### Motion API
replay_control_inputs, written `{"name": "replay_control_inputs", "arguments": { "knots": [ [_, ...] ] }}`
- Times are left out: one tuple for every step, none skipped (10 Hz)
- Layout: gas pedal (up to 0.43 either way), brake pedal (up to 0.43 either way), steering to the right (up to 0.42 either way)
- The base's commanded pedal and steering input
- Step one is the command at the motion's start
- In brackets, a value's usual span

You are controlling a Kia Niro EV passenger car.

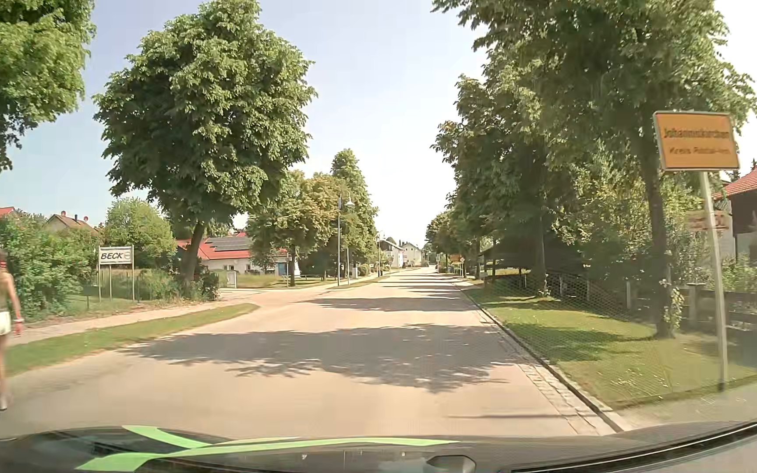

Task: Follow the waypoints while adhering to traffic rules and regulations

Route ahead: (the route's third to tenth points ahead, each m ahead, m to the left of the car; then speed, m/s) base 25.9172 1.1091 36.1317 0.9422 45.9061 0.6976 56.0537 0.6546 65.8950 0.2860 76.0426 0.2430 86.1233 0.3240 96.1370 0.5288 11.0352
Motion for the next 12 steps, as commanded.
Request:
{"name": "replay_control_inputs", "arguments": {
  "knots": [
    [0.169, 0.000, -0.001],
    [0.169, 0.000, -0.001],
    [0.169, 0.000, 0.000],
    [0.169, 0.000, 0.000],
    [0.169, 0.000, 0.000],
    [0.177, 0.000, 0.000],
    [0.177, 0.000, 0.001],
    [0.177, 0.000, 0.003],
    [0.177, 0.000, 0.004],
    [0.177, 0.000, 0.004],
    [0.177, 0.000, 0.005],
    [0.177, 0.000, 0.005]
  ]
}}
